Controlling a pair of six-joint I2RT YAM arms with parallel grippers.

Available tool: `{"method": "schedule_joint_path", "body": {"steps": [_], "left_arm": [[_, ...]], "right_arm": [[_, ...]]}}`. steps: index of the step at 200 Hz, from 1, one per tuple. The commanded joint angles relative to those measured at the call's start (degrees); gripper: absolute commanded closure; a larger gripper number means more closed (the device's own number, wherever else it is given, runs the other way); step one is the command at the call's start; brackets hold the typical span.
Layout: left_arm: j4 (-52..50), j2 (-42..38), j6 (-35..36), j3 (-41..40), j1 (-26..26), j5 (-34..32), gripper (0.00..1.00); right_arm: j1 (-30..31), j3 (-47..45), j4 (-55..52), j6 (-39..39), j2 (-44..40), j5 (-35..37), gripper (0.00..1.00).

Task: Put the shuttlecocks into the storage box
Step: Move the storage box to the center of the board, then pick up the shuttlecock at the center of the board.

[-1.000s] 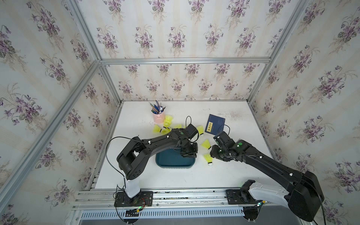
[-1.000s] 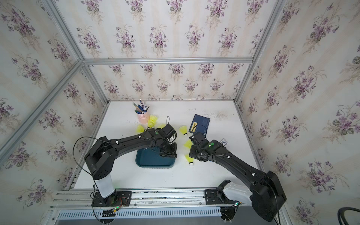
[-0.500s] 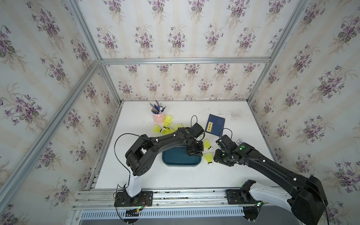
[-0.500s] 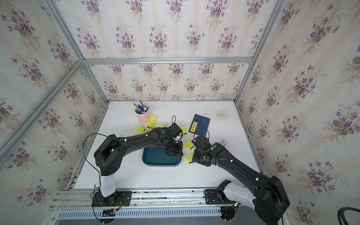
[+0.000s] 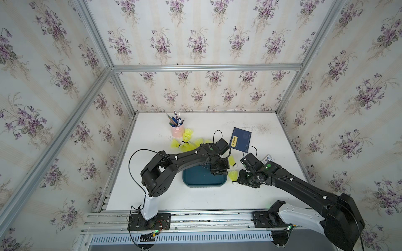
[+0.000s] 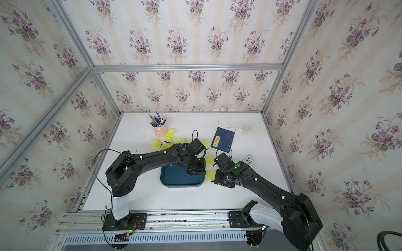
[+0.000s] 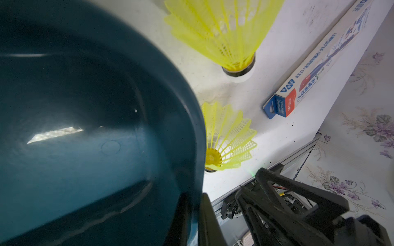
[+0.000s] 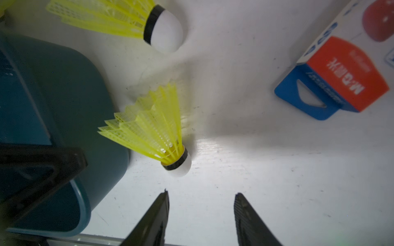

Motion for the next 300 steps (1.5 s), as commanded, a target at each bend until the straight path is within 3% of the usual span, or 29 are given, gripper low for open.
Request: {"method": "schedule_joint_path", "body": {"steps": [1,10,28,55,79,103,150,177,225,300], "left_arm": [[-2.82,-0.5,-0.23,-0.3,-0.04,0.15,0.94],[-3.1,-0.62,-0.03,0.0,0.04,0.15,0.79],[-3.66,-1.28,0.47,0.75,0.02,-0.31,0.59],[-5.25,-3.05,2.55,1.97,0.1,-1.54,0.41],[-6.97,-6.19,6.88,2.31,0.14,-2.59,0.31],[-7.09,-9.81,13.41,0.2,0.56,0.01,0.3],[-3.39,-20.18,21.78,-11.2,0.32,4.49,0.32],[0.26,-22.73,22.71,-14.61,-1.07,4.04,0.32],[1.88,-20.29,22.76,-12.23,-5.17,-0.61,0.32],[3.84,-19.86,20.93,-12.81,-5.6,-1.95,0.33]], "right_arm": [[-0.03,-0.11,2.56,-1.69,1.11,-1.88,0.47],[0.05,-0.11,2.81,-2.09,1.6,-2.37,0.47],[-0.02,-0.18,3.08,-2.77,1.8,-3.05,0.48],[-0.03,-0.35,3.11,-4.65,1.89,-3.37,0.48],[0.13,-0.21,2.95,-6.48,2.82,-3.02,0.48],[0.15,0.11,3.27,-7.06,3.56,-3.14,0.48],[0.45,0.16,6.12,-7.92,5.43,-4.46,0.49],[0.69,0.72,7.82,-9.42,8.21,-5.05,0.5],[0.69,0.16,9.21,-9.74,10.3,-4.57,0.5],[0.6,-0.19,12.27,-9.52,13.38,-3.43,0.53]]}}
